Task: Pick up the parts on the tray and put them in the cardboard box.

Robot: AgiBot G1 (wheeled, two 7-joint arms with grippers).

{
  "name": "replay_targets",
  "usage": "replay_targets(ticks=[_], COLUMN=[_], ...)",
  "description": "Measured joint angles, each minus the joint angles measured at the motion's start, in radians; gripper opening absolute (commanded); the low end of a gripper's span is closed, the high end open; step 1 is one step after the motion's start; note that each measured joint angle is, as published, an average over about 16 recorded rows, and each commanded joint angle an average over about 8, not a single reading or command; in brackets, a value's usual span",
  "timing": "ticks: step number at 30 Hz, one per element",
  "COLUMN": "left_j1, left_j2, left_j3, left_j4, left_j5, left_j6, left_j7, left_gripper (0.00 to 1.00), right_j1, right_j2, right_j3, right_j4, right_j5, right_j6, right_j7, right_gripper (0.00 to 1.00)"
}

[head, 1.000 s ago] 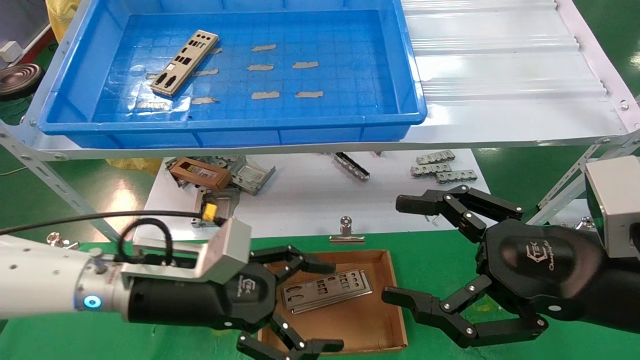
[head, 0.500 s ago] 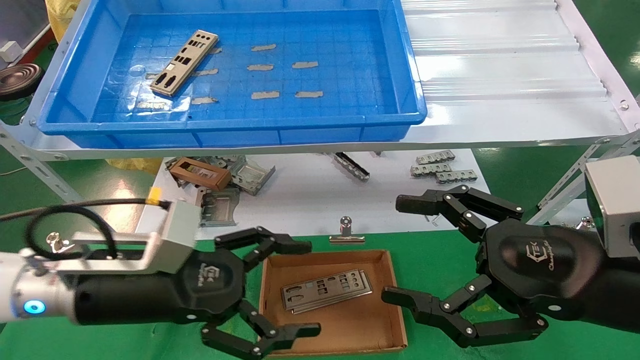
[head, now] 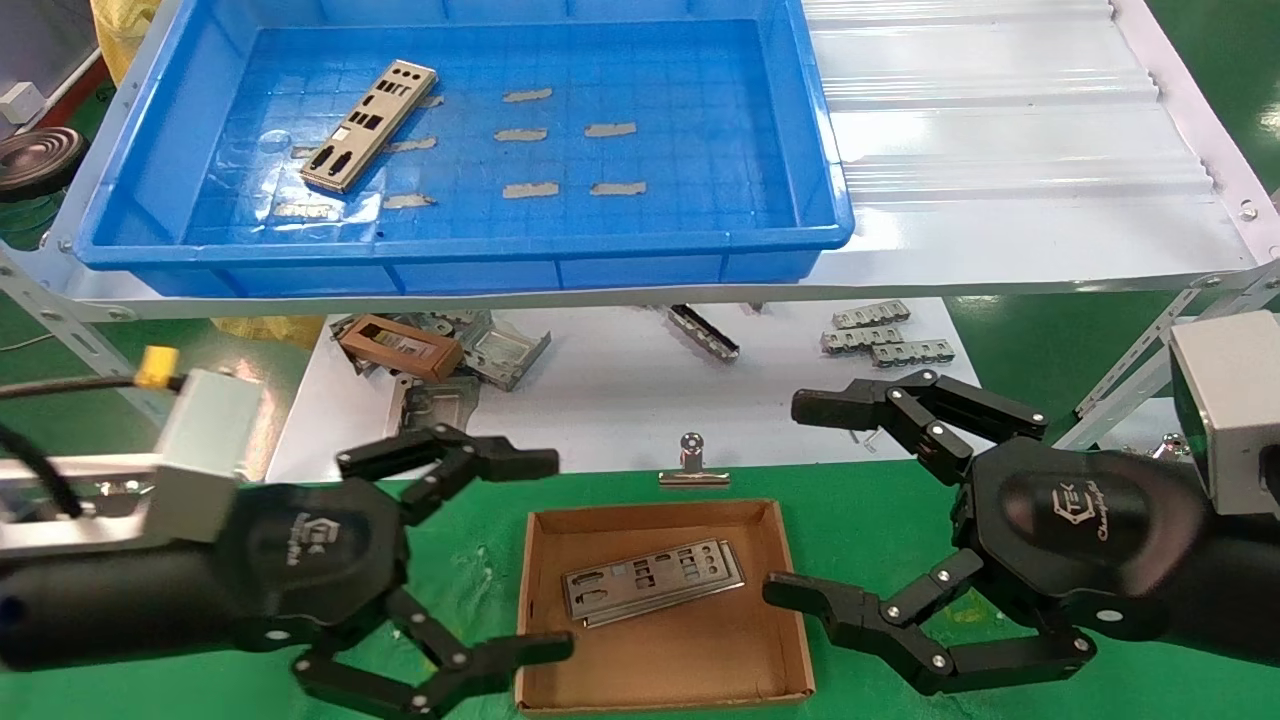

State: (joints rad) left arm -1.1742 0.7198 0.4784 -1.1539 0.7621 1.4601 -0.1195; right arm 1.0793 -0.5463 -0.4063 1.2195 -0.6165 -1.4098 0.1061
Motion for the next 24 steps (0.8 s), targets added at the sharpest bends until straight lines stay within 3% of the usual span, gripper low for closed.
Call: replay_targets(ticks=[14, 24], left_j1=[0.082, 0.108], left_j2=[-0.09, -0.117], left_j3=[-0.165, -0.215], left_j4=[-0.108, -0.14], left_j5=[-0.026, -0.036], left_j6=[0.03, 0.039], left_j7=[-0.056, -0.072], left_gripper=[1.0, 1.0], right_j1=[0.0, 0.0], right_j2=[0.0, 0.0], right_j3=[0.0, 0.0], right_j4=[0.0, 0.0], right_j5=[0.0, 0.0], right_j6=[0.0, 0.0], right_j7=[0.0, 0.0], right_gripper=[1.0, 1.0])
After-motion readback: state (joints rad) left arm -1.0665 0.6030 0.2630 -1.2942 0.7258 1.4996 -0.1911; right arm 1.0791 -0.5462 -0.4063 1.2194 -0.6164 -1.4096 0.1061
